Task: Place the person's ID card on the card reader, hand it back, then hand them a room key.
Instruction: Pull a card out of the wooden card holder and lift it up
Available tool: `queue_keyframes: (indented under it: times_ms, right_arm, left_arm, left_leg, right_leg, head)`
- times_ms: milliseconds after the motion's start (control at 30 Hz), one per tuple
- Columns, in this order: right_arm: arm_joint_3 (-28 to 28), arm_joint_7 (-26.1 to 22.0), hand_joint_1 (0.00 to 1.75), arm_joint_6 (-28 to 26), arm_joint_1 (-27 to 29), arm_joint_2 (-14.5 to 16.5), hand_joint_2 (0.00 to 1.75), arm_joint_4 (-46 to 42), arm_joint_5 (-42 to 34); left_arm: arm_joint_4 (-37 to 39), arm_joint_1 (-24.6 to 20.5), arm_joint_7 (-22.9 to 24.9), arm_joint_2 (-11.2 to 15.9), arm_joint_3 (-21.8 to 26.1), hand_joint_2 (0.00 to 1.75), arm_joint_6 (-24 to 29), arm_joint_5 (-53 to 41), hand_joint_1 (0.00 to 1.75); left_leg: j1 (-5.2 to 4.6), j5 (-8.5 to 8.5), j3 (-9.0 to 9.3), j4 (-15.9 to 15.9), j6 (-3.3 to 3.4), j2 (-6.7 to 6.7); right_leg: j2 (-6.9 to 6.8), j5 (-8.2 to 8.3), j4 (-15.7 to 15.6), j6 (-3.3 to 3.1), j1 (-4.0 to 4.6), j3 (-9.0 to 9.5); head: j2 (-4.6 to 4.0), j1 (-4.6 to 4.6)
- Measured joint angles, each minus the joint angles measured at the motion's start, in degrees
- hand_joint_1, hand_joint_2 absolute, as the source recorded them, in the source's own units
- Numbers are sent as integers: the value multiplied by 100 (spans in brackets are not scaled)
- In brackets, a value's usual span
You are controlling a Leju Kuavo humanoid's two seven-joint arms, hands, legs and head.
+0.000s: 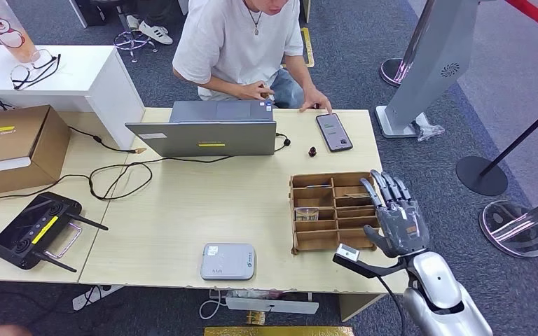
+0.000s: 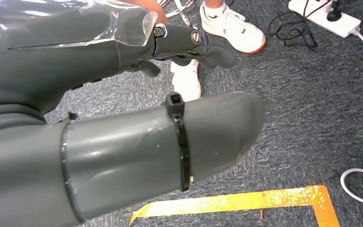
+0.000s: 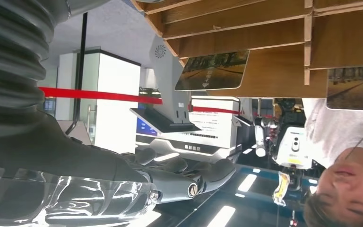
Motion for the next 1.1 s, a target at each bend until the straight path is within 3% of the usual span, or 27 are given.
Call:
queue_keyframes:
  times_ms: [500, 733, 1100]
  right_arm:
    - [19, 31, 0, 272, -472, 4, 175, 238, -36]
    - [83, -33, 0, 837, -717, -9, 175, 347, -179]
    - [195, 82, 0, 1648, -816, -479, 175, 149, -479]
  left_arm:
    - [0, -18, 79, -14, -13, 0, -25, -68, 0]
    - [0, -21, 75, -14, -13, 0, -29, -63, 0]
    - [0, -21, -55, -14, 21, 0, -39, 251, 0]
  left_leg:
    - [0, 1, 1, 0, 0, 0]
    - [0, 1, 1, 0, 0, 0]
    - [-2, 0, 1, 2, 0, -1]
  right_leg:
    - [0, 1, 0, 0, 0, 1]
    - [0, 1, 0, 0, 0, 0]
    - [-1, 1, 0, 1, -1, 1]
  head:
    - [0, 0]
    - [0, -1]
    - [0, 0]
